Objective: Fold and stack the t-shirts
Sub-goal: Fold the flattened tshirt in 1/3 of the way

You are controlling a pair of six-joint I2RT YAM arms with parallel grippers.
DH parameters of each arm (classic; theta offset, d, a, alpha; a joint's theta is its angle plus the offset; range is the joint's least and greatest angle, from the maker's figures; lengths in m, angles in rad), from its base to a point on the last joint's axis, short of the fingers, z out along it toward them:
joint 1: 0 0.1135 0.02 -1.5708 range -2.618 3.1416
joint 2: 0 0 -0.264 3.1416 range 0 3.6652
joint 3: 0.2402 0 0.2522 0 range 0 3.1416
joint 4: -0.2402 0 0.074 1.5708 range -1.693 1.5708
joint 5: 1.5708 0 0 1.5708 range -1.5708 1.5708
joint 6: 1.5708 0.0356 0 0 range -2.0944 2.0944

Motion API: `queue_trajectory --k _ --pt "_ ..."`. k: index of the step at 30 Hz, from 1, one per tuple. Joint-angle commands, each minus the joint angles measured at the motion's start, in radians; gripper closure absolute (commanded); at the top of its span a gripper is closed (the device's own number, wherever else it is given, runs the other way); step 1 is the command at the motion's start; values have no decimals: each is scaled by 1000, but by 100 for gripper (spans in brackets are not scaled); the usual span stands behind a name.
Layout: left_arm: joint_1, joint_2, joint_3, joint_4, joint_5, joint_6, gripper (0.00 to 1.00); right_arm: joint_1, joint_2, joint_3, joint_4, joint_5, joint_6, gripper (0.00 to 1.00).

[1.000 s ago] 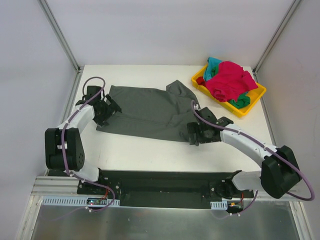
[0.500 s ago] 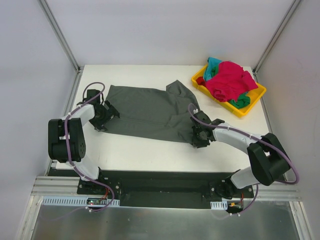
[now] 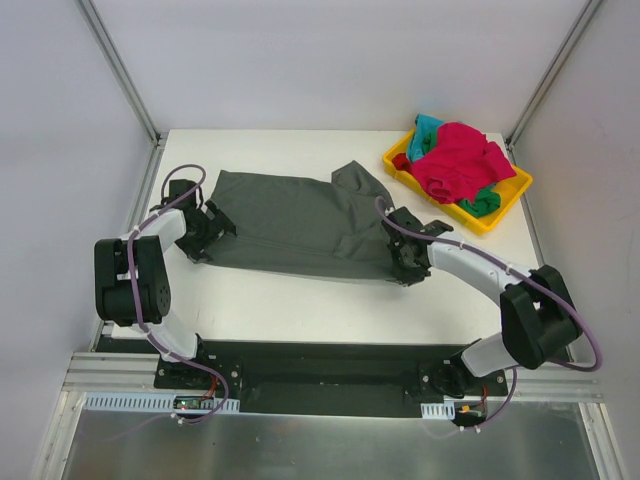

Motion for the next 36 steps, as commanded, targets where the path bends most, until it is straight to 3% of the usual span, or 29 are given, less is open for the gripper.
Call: queue_trajectory --k 1,3,4,8,9,13,15,19,22,27,36 --pt "17 -11 -39 -15 -42 35 1 -7 16 29 -201 116 -48 76" --pt "16 -32 -41 -19 -47 38 1 -13 4 32 -237 182 -20 63" --pt "17 -45 -42 -22 -46 38 1 -19 -8 39 -254 217 -7 45" --pt "17 -104 -51 -33 -32 38 1 -28 -73 97 -341 351 49 40" --pt "17 -118 -53 -33 -17 38 1 -28 -100 108 -331 335 49 31" --pt "17 -184 -52 -38 23 24 1 -28 -243 52 -113 12 -29 20" --pt "16 -218 -39 -36 46 15 1 -27 -307 -8 61 -171 -23 1" --pt "8 -217 2 -35 85 -3 1 -27 -291 -67 347 -460 58 4" --pt "0 -154 54 -24 125 -9 1 -28 -159 -15 398 -495 85 4" --pt "-15 -25 114 -9 140 -22 1 -28 72 82 337 -450 95 4" --pt "-50 37 18 -9 51 -5 1 -47 168 0 205 -227 40 4"
